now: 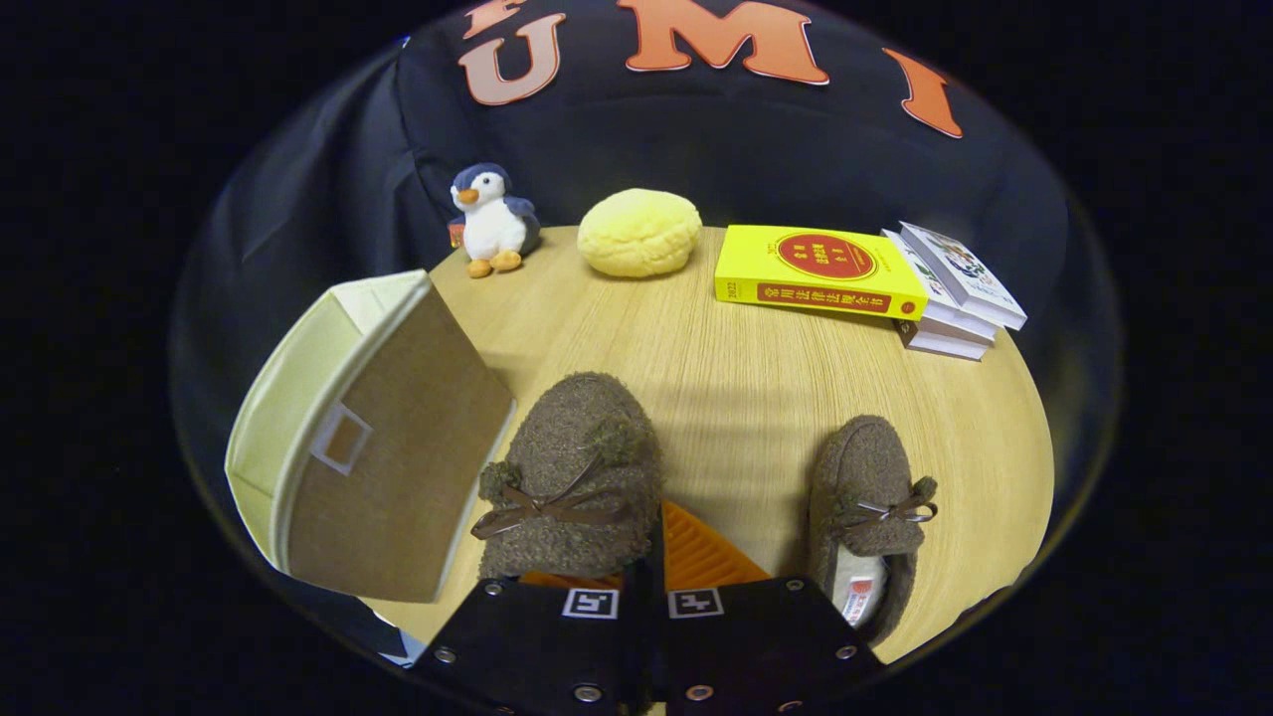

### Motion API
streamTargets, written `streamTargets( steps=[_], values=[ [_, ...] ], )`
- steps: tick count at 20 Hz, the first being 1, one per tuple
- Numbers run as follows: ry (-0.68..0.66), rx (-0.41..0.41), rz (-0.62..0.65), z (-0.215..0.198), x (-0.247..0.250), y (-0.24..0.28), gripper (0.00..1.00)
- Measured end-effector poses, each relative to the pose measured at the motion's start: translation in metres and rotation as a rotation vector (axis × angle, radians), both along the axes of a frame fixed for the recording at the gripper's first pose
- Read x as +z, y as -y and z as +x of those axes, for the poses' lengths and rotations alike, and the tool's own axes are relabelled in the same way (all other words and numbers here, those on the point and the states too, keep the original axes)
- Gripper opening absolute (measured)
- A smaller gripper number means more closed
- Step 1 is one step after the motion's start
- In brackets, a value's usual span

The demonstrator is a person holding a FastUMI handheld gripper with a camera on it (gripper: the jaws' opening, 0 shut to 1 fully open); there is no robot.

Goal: Open the storage box then place both shoes into the box .Put the left shoe in first, then the right shoe, with the right side of both shoes facing outward in a uniform manner.

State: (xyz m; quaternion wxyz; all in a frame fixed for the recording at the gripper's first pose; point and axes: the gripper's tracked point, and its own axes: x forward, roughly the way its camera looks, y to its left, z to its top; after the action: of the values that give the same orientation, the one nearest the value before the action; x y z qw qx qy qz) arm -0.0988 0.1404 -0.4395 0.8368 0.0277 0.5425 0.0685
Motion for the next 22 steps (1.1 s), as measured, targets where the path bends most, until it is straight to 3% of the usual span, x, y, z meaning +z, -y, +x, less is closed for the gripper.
streamTargets(
  steps=[5,12,22],
  values=[
    [0.015,-0.034,0.092,0.021,0.055,-0.056,0.04],
    [0.034,-0.039,0.128,0.042,0.098,-0.122,0.04],
    [-0.081,0.01,0.095,0.034,0.057,-0.223,0.04]
  ],
)
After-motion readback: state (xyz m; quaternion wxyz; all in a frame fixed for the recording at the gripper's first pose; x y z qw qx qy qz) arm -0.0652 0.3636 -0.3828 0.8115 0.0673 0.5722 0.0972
